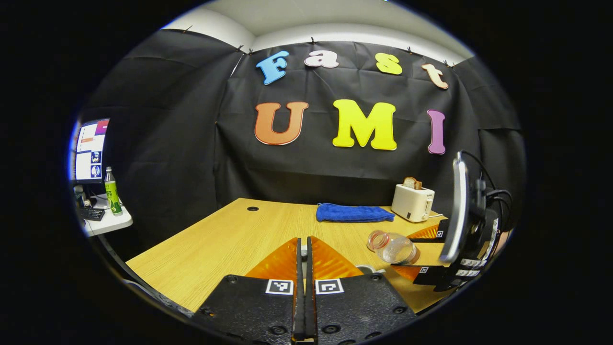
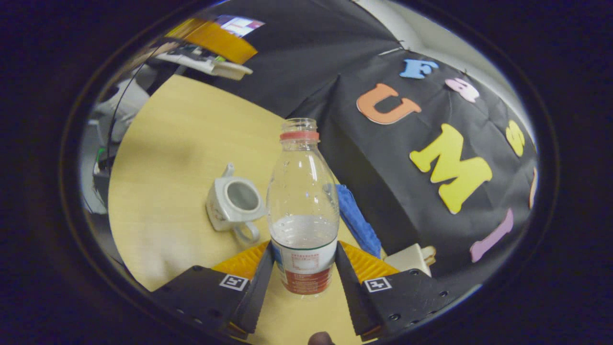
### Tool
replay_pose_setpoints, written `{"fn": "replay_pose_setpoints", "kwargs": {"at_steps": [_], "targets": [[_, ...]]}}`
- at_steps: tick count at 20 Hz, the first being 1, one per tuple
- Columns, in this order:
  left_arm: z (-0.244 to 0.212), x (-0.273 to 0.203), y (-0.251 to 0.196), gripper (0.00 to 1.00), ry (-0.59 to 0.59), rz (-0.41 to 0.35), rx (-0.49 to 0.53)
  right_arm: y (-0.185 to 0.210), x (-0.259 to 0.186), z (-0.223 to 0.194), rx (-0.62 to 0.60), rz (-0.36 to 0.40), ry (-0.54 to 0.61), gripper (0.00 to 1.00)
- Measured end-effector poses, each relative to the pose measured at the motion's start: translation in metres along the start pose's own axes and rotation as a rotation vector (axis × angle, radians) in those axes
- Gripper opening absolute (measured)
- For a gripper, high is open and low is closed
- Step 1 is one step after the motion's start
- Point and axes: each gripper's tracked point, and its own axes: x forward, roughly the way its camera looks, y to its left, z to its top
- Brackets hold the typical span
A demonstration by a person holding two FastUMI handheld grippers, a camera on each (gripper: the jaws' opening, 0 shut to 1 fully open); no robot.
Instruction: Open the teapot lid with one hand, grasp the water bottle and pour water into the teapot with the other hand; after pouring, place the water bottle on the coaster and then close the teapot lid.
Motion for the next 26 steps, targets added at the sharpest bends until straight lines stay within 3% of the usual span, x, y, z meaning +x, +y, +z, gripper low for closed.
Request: {"fn": "replay_pose_setpoints", "kwargs": {"at_steps": [4,9,14,20,26], "targets": [[-0.002,0.001,-0.01,0.03,0.003,-0.015,0.012,-0.023,-0.014,0.02,0.386,0.033,-0.103,0.73],[-0.004,0.003,-0.021,0.03,0.009,-0.044,0.006,-0.108,-0.013,0.034,0.674,-0.09,-0.224,0.73],[-0.004,0.004,-0.017,0.03,0.009,-0.034,0.008,-0.14,0.039,0.02,0.744,-0.146,-0.234,0.72],[-0.017,0.01,-0.007,0.03,0.041,-0.018,0.004,-0.126,0.106,-0.015,0.768,-0.133,-0.165,0.72],[-0.026,0.015,0.001,0.03,0.061,-0.003,-0.008,-0.115,0.126,-0.032,0.786,-0.127,-0.136,0.72]]}}
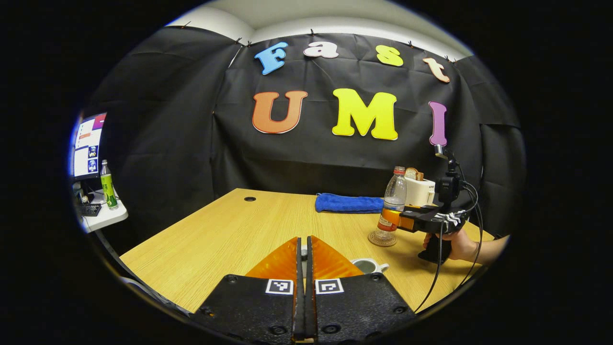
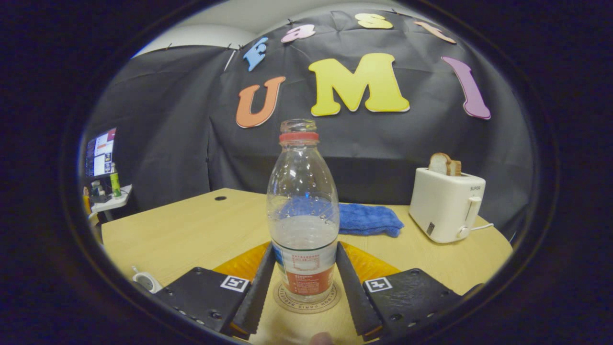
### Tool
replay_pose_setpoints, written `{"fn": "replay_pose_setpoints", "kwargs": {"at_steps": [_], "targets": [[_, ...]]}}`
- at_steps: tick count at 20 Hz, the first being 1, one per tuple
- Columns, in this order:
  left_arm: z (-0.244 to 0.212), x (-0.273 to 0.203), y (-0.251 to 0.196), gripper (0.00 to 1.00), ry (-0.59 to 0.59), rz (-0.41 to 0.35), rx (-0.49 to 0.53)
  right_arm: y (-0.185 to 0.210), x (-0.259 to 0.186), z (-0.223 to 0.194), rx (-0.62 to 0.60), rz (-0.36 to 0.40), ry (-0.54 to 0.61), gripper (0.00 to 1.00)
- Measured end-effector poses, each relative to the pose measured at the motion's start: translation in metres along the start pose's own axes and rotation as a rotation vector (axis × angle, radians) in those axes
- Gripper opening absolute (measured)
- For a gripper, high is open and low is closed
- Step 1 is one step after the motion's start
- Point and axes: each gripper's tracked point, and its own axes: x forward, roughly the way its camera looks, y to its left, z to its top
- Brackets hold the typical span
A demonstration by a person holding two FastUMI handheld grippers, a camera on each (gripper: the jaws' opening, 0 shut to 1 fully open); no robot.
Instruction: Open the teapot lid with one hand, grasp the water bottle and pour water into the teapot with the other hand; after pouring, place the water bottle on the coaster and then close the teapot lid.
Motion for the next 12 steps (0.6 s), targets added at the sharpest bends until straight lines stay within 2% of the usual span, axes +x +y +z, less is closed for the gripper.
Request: {"fn": "replay_pose_setpoints", "kwargs": {"at_steps": [9,10,12], "targets": [[0.0035,-0.0023,-0.0013,0.03,-0.007,-0.005,-0.004,-0.0024,-0.0018,-0.0046,0.018,-0.01,-0.012,0.76],[0.0035,-0.0027,-0.0025,0.03,-0.009,-0.006,-0.002,-0.0024,-0.0027,-0.0045,0.013,-0.012,-0.013,0.82],[0.0061,-0.0039,-0.0051,0.03,-0.013,-0.01,0.004,-0.004,-0.0054,-0.0054,-0.001,-0.02,-0.014,0.86]]}}
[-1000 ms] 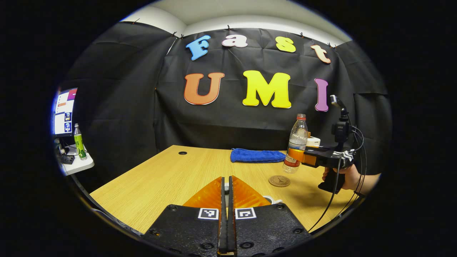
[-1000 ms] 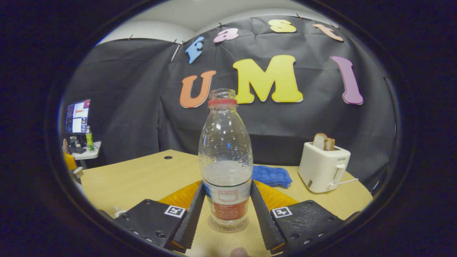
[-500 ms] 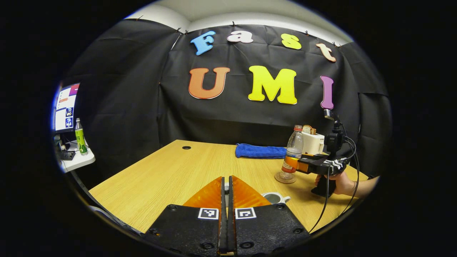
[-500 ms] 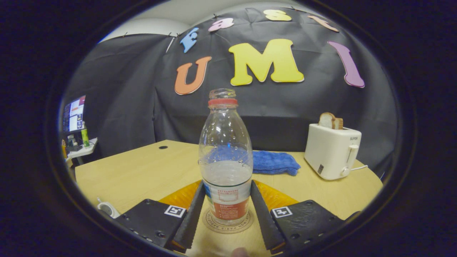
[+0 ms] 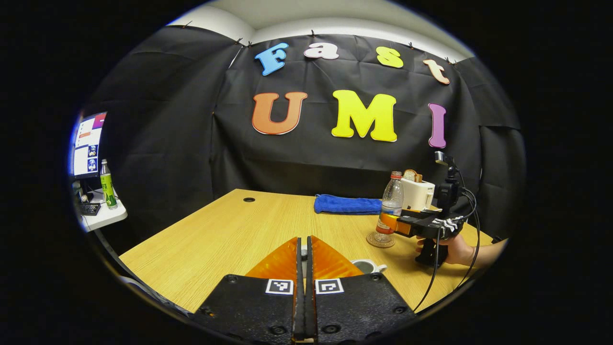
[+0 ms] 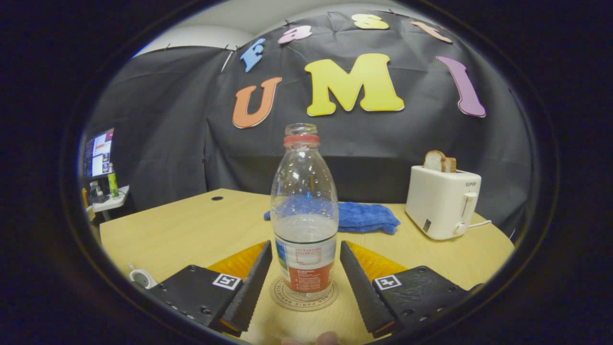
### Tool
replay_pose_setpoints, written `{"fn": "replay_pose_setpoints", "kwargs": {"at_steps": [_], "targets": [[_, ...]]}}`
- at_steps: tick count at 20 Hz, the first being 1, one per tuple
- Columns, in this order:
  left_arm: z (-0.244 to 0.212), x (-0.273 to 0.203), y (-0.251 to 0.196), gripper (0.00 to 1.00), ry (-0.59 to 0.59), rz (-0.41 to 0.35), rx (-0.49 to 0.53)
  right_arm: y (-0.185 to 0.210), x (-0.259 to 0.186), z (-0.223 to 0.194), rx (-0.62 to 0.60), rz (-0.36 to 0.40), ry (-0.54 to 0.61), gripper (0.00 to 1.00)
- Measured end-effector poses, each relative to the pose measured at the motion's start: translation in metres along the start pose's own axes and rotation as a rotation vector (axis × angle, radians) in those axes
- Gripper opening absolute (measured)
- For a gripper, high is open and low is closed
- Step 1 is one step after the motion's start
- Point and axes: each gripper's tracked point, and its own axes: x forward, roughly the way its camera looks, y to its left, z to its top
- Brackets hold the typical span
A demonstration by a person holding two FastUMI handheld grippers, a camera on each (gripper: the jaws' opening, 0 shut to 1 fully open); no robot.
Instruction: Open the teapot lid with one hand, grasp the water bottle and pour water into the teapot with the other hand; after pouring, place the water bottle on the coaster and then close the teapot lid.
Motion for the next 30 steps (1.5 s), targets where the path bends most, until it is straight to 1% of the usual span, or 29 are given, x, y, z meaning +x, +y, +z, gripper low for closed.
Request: {"fn": "replay_pose_setpoints", "kwargs": {"at_steps": [3,4,6,7,9,11,12,13,14,15,16,17,18,19,21,22,23,24,25,26,30], "targets": [[0.005,-0.002,-0.007,0.03,-0.012,-0.006,0.01,0.001,-0.014,0.0,0.008,0.0,0.0,0.9],[0.006,-0.003,-0.011,0.03,-0.016,-0.009,0.011,0.002,-0.021,0.001,0.022,0.009,0.005,0.94],[0.006,-0.003,-0.023,0.03,-0.027,-0.021,0.008,0.006,-0.046,0.005,0.076,0.043,0.014,0.94],[0.004,-0.002,-0.034,0.03,-0.029,-0.041,0.002,0.004,-0.061,0.009,0.089,0.046,0.009,0.94],[-0.004,0.002,-0.056,0.03,-0.017,-0.083,-0.005,-0.005,-0.095,0.02,0.093,0.03,-0.028,0.94],[-0.011,0.009,-0.071,0.03,-0.019,-0.105,-0.006,-0.017,-0.126,0.028,0.092,0.001,-0.068,0.94],[-0.016,0.016,-0.08,0.03,-0.015,-0.115,0.001,-0.004,-0.147,0.052,0.097,-0.009,-0.085,0.94],[-0.022,0.023,-0.085,0.03,-0.009,-0.116,0.016,-0.011,-0.16,0.053,0.098,-0.023,-0.097,0.93],[-0.027,0.028,-0.086,0.03,-0.002,-0.109,0.033,-0.017,-0.17,0.055,0.093,-0.036,-0.11,0.95],[-0.03,0.033,-0.086,0.03,-0.002,-0.1,0.043,-0.023,-0.179,0.056,0.086,-0.053,-0.122,0.92],[-0.032,0.039,-0.086,0.03,-0.005,-0.094,0.039,-0.028,-0.187,0.056,0.081,-0.069,-0.132,0.95],[-0.033,0.044,-0.087,0.03,-0.006,-0.095,0.023,-0.034,-0.194,0.056,0.074,-0.085,-0.136,0.96],[-0.036,0.048,-0.089,0.03,-0.004,-0.098,0.008,-0.038,-0.2,0.055,0.077,-0.094,-0.134,0.92],[-0.039,0.052,-0.089,0.03,-0.002,-0.096,0.003,-0.037,-0.207,0.055,0.082,-0.094,-0.135,0.92],[-0.047,0.059,-0.087,0.03,0.016,-0.087,0.005,-0.042,-0.217,0.056,0.08,-0.11,-0.14,0.99],[-0.05,0.061,-0.087,0.03,0.023,-0.085,0.009,-0.044,-0.219,0.057,0.074,-0.12,-0.149,0.95],[-0.052,0.062,-0.087,0.03,0.028,-0.085,0.011,-0.046,-0.222,0.058,0.069,-0.128,-0.156,0.96],[-0.054,0.062,-0.088,0.03,0.03,-0.089,0.01,-0.048,-0.222,0.058,0.067,-0.131,-0.16,0.92],[-0.056,0.062,-0.09,0.03,0.033,-0.094,0.01,-0.047,-0.223,0.056,0.063,-0.132,-0.158,0.92],[-0.059,0.063,-0.092,0.03,0.037,-0.096,0.012,-0.048,-0.222,0.055,0.058,-0.134,-0.154,0.95],[-0.063,0.063,-0.095,0.03,0.04,-0.095,0.038,-0.048,-0.223,0.051,0.051,-0.134,-0.145,0.96]]}}
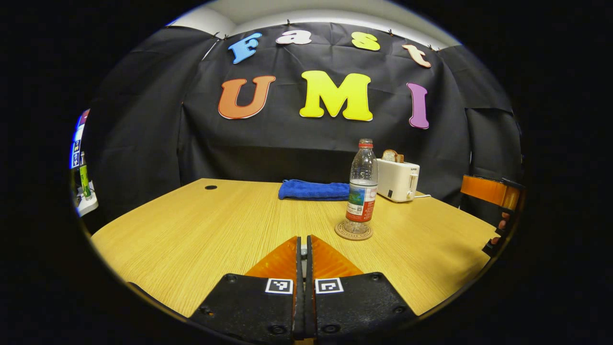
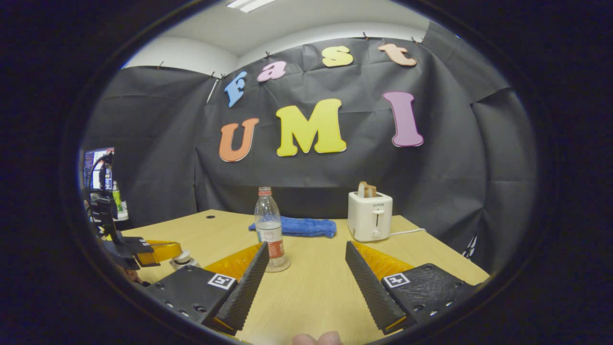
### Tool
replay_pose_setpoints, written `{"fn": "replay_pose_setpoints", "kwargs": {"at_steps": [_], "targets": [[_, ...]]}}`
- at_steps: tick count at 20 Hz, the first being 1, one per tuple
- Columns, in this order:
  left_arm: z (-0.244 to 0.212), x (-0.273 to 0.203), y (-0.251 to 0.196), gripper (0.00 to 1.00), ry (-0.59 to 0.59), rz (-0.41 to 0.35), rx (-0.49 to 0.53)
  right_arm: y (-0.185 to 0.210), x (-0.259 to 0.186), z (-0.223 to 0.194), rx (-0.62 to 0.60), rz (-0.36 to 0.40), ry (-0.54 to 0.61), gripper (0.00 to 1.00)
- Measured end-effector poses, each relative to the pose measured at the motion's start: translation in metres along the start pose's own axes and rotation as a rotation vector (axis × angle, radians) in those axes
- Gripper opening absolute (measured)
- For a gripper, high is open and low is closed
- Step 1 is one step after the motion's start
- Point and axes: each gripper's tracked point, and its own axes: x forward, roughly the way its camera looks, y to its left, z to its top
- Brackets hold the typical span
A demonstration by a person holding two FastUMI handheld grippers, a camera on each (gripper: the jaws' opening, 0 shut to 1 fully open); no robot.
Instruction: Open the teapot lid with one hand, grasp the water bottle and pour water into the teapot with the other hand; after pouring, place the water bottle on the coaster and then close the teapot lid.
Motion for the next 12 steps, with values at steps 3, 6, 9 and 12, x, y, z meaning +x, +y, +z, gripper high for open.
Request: {"fn": "replay_pose_setpoints", "kwargs": {"at_steps": [3,6,9,12], "targets": [[-0.002,-0.0008,-0.0009,0.03,0.007,0.003,-0.001,-0.0043,-0.0012,-0.0029,0.005,-0.006,0.004,0.96],[-0.0051,-0.0025,-0.0015,0.03,0.014,0.013,0.002,-0.0069,-0.0019,-0.0042,0.011,-0.009,0.008,0.96],[-0.0046,-0.0034,-0.0007,0.04,0.013,0.025,0.011,-0.0063,-0.0037,-0.0041,0.011,-0.007,0.006,0.96],[-0.0099,-0.0003,0.0019,0.06,0.031,0.047,0.021,-0.0059,-0.0068,-0.0034,0.009,-0.005,0.002,0.96]]}}
